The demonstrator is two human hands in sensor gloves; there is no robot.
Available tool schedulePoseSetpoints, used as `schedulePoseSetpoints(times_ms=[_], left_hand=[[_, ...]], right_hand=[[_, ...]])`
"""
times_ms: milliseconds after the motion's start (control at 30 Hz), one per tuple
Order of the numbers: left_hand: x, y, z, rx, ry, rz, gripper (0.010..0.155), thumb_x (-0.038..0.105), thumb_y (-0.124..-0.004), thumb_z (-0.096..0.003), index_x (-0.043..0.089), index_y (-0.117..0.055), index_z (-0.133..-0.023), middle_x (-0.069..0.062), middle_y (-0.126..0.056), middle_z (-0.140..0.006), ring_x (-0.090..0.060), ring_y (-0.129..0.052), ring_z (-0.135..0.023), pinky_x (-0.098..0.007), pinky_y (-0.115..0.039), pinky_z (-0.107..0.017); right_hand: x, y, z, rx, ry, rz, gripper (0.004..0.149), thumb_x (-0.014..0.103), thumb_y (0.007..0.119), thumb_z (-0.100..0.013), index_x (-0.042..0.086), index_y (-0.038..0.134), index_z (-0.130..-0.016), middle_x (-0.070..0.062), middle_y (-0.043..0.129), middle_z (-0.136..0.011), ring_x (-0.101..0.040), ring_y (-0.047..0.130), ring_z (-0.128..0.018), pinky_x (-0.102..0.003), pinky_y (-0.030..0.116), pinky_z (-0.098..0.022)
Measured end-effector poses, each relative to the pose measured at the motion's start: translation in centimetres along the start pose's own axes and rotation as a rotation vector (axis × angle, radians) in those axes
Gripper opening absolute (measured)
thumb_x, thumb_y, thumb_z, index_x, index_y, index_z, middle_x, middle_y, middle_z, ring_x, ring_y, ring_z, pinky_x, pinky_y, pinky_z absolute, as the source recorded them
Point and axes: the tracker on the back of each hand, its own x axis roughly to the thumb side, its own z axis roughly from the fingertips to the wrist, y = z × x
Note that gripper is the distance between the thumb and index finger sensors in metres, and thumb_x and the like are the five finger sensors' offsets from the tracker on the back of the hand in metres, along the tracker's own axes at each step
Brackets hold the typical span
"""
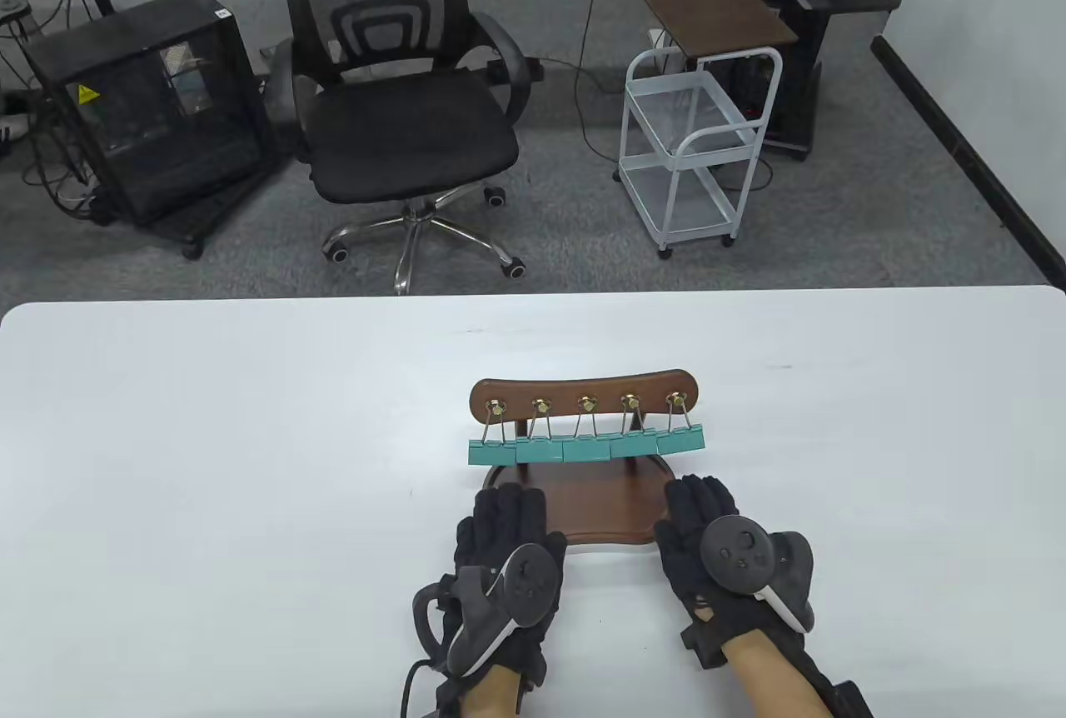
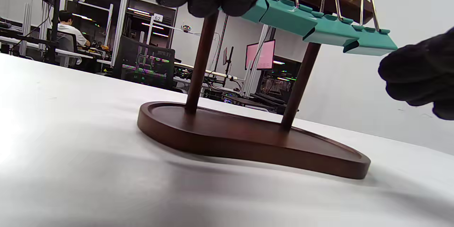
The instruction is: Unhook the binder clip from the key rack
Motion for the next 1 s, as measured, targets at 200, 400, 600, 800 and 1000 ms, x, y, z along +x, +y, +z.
schedulePoseSetpoints(times_ms=[200, 400, 600, 800, 1000], left_hand=[[0.0, 0.0, 0.0, 0.002, 0.001, 0.003, 0.064, 0.058, -0.051, -0.053, 0.032, -0.055, -0.112, 0.001, -0.053, -0.12, -0.027, -0.048, -0.112, -0.05, -0.05, -0.077], [0.0, 0.0, 0.0, 0.0, 0.001, 0.006, 0.064, 0.058, -0.051, -0.0531, 0.032, -0.055, -0.112, 0.001, -0.054, -0.119, -0.027, -0.048, -0.112, -0.05, -0.051, -0.077], [0.0, 0.0, 0.0, -0.002, 0.002, 0.013, 0.064, 0.058, -0.052, -0.0531, 0.032, -0.056, -0.111, 0.001, -0.054, -0.119, -0.027, -0.049, -0.112, -0.05, -0.051, -0.077], [0.0, 0.0, 0.0, -0.001, 0.008, 0.017, 0.063, 0.057, -0.052, -0.0533, 0.032, -0.056, -0.111, 0.001, -0.055, -0.119, -0.027, -0.049, -0.112, -0.05, -0.051, -0.077], [-0.1, 0.1, 0.0, 0.001, 0.015, 0.019, 0.063, 0.057, -0.053, -0.0533, 0.032, -0.057, -0.111, 0.0, -0.055, -0.119, -0.027, -0.05, -0.112, -0.05, -0.052, -0.077]], right_hand=[[0.1, 0.0, 0.0, 0.0, -0.007, 0.002, 0.06, 0.047, 0.066, -0.041, 0.016, 0.061, -0.092, -0.018, 0.059, -0.1, -0.046, 0.053, -0.09, -0.053, 0.055, -0.066], [0.1, 0.0, 0.0, -0.007, -0.006, 0.01, 0.06, 0.047, 0.066, -0.041, 0.016, 0.061, -0.092, -0.018, 0.059, -0.1, -0.046, 0.053, -0.09, -0.053, 0.056, -0.066], [0.0, -0.1, 0.0, -0.012, -0.004, 0.016, 0.06, 0.047, 0.066, -0.041, 0.016, 0.061, -0.092, -0.018, 0.059, -0.1, -0.046, 0.053, -0.09, -0.053, 0.056, -0.065], [0.0, -0.2, 0.0, -0.018, 0.0, 0.01, 0.06, 0.047, 0.067, -0.041, 0.016, 0.062, -0.092, -0.018, 0.06, -0.099, -0.046, 0.054, -0.09, -0.053, 0.056, -0.065], [-1.0, -0.7, 0.1, -0.049, 0.042, 0.0, 0.06, 0.047, 0.067, -0.04, 0.017, 0.062, -0.092, -0.018, 0.06, -0.099, -0.045, 0.055, -0.089, -0.053, 0.057, -0.065]])
